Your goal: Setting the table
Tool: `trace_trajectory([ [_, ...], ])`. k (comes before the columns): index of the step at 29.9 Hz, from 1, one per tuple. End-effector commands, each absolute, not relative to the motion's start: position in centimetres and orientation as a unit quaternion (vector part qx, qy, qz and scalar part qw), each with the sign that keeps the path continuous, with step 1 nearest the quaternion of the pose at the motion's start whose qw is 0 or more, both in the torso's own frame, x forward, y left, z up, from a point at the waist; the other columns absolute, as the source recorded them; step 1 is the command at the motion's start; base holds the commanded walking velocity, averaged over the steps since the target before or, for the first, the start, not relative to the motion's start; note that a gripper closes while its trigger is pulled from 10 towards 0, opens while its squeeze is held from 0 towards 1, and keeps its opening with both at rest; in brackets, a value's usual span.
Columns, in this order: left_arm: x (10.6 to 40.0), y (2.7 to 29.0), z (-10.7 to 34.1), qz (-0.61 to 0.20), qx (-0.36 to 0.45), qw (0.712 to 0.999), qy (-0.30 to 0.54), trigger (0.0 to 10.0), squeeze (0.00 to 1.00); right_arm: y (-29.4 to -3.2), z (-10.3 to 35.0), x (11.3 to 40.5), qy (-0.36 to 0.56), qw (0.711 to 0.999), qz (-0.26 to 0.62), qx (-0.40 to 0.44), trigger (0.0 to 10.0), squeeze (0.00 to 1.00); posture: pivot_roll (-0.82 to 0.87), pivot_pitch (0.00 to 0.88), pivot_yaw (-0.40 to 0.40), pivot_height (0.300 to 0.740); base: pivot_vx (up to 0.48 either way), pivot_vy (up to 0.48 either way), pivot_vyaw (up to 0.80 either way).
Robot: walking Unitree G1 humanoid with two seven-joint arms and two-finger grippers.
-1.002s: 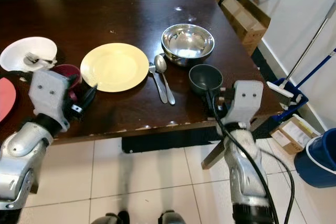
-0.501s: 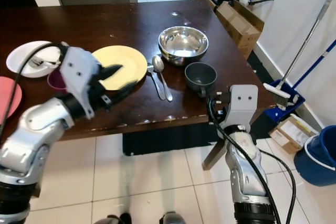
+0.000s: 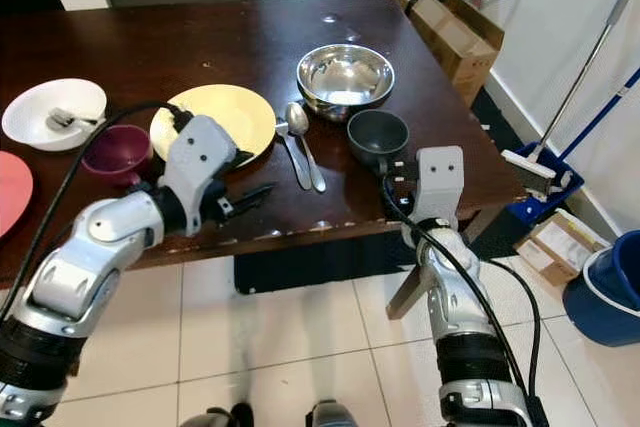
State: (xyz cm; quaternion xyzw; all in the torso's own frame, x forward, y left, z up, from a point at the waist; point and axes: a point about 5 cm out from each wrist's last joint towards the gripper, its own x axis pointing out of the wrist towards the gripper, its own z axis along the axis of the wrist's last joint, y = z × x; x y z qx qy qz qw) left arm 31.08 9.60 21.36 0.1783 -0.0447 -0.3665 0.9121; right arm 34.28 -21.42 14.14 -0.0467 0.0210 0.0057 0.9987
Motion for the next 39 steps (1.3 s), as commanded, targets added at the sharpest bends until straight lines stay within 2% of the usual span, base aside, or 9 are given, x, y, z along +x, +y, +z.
trace_trajectory([
  [1, 30.9, 10.0, 21.0, -0.361, 0.177, 0.915, -0.036, 10.0, 0.13, -21.2, 13.6, 34.3, 0.028, 0.998, 0.016, -0.053, 10.0, 0.0, -0.12, 0.121, 0.06, 0.74, 0.0, 0.0, 0.0],
  [5, 30.7, 10.1, 20.8, -0.357, 0.177, 0.916, -0.033, 10.0, 0.13, -20.8, 13.6, 34.6, 0.023, 0.998, 0.034, -0.049, 10.0, 0.0, -0.12, 0.119, 0.06, 0.74, 0.0, 0.0, 0.0],
  [6, 30.7, 10.1, 20.8, -0.358, 0.177, 0.916, -0.033, 10.0, 0.13, -20.8, 13.7, 34.6, 0.021, 0.998, 0.038, -0.047, 5.9, 0.0, -0.12, 0.118, 0.062, 0.74, 0.0, 0.0, 0.0],
  [8, 30.7, 10.1, 20.8, -0.358, 0.177, 0.916, -0.033, 10.0, 0.13, -20.7, 13.8, 34.7, 0.018, 0.998, 0.041, -0.045, 2.4, 0.0, -0.12, 0.118, 0.062, 0.74, 0.0, 0.0, 0.0],
  [10, 30.7, 10.1, 20.8, -0.358, 0.177, 0.916, -0.032, 10.0, 0.13, -20.7, 13.8, 34.8, 0.016, 0.998, 0.041, -0.045, 2.4, 0.0, -0.12, 0.118, 0.062, 0.74, 0.0, 0.0, 0.0],
  [11, 30.7, 10.1, 20.8, -0.358, 0.177, 0.916, -0.032, 10.0, 0.13, -20.7, 13.9, 34.8, 0.015, 0.998, 0.042, -0.046, 0.0, 0.0, -0.12, 0.118, 0.062, 0.74, 0.0, 0.0, 0.0],
  [34, 30.7, 9.6, 20.4, -0.358, 0.165, 0.919, -0.031, 10.0, 0.13, -21.6, 15.5, 34.5, -0.048, 0.999, 0.007, -0.013, 0.0, 0.0, -0.15, 0.11, 0.054, 0.74, 0.0, 0.0, 0.0],
  [36, 30.8, 9.9, 20.4, -0.345, 0.161, 0.924, -0.031, 10.0, 0.12, -21.2, 17.4, 33.7, -0.098, 0.995, 0.004, 0.0, 10.0, 0.0, -0.15, 0.109, 0.057, 0.74, 0.0, 0.0, 0.0],
  [39, 30.9, 10.3, 20.5, -0.329, 0.152, 0.931, -0.031, 10.0, 0.12, -20.6, 19.1, 32.8, -0.137, 0.99, 0.011, 0.02, 10.0, 0.0, -0.16, 0.108, 0.061, 0.74, 0.0, 0.0, 0.0],
])
